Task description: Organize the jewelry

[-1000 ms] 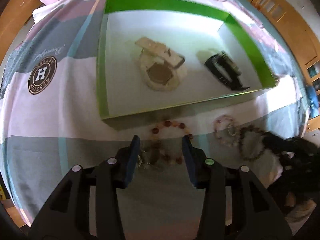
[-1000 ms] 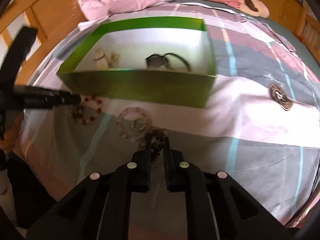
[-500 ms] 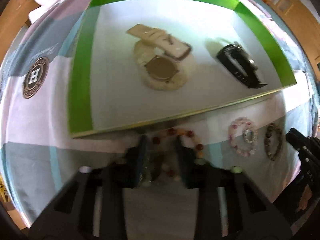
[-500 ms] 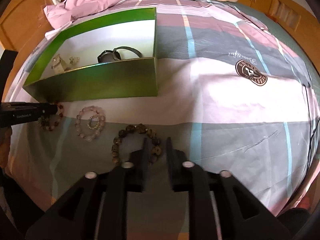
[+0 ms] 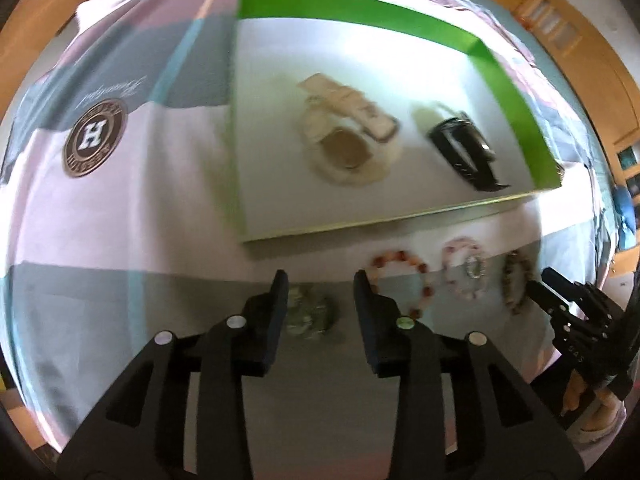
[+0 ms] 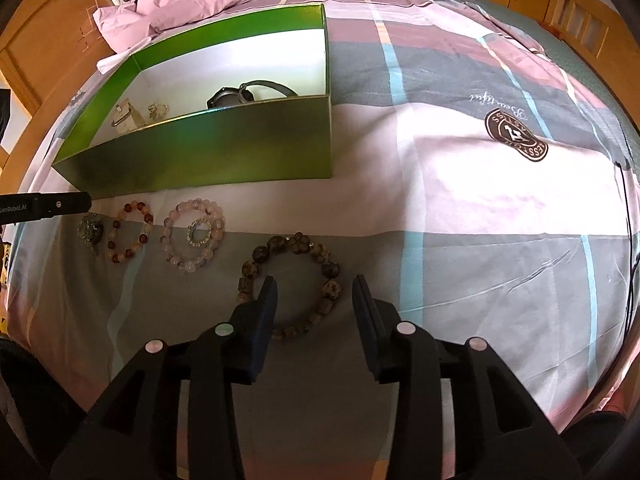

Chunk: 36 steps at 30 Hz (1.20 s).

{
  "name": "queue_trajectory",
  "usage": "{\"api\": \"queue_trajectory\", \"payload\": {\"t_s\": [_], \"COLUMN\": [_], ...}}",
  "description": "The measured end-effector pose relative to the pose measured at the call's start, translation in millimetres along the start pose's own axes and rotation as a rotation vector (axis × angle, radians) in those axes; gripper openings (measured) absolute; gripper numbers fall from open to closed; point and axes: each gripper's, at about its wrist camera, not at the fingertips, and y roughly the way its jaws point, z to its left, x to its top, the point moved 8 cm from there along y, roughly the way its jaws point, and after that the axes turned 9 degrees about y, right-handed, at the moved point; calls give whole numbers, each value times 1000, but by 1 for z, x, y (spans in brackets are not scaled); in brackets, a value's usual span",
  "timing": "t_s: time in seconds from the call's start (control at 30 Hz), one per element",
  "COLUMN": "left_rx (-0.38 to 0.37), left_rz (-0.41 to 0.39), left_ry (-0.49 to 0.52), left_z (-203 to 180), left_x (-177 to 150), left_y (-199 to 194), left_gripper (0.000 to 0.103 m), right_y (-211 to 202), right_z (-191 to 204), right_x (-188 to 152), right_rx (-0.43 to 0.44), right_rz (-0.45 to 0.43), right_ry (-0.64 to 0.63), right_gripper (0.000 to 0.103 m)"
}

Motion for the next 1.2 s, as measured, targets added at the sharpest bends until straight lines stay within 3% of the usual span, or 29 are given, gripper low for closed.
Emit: {"api": "queue_trajectory", "payload": {"t_s": [0.1, 0.23, 0.27, 0.4, 0.57, 0.67, 0.73, 1.0, 1.03, 1.1, 1.13, 1.2], "left_rx": [2, 36, 43, 69, 35, 26, 28, 61, 61, 61, 64, 70], "left_rz": [23, 63, 77, 81, 42, 22, 16, 10, 12, 24, 30, 45], "left_ry": [-5, 5, -1, -24, -42, -40, -42, -82, -85, -77, -70, -52], "left_z": [6, 2, 3, 14, 20, 21, 23, 44, 44, 41, 43, 39], "left_x": [-3, -6, -7, -7, -4, -3, -2, -7, -5, -6, -8, -10], "left_y": [4, 17, 21, 23, 8, 0, -5, -18, -17, -12, -13, -6], "left_gripper": [49, 48, 45, 16, 8, 8, 8, 10, 12, 27, 29, 31], "right_y": [2, 3, 4, 7, 13, 14, 13, -7, -7, -5, -2, 3], "right_z": [1, -1, -1, -5, -7, -3, 0, -1, -1, -3, -4, -5], "right_x": [-2, -3, -3, -6, -9, -10, -10, 3, 4, 4, 3, 1], "right_rx": [1, -3, -4, -20, -34, -43, -41, -18, -18, -29, -30, -29], "right_rz": [6, 8, 8, 18, 15, 4, -1, -72, -74, -62, -54, -35], "right_ry": [1, 4, 6, 10, 3, -30, -42, -7, -8, -4, 1, 11], "right_gripper": [41, 43, 43, 43, 42, 17, 11, 11, 11, 11, 13, 33]}}
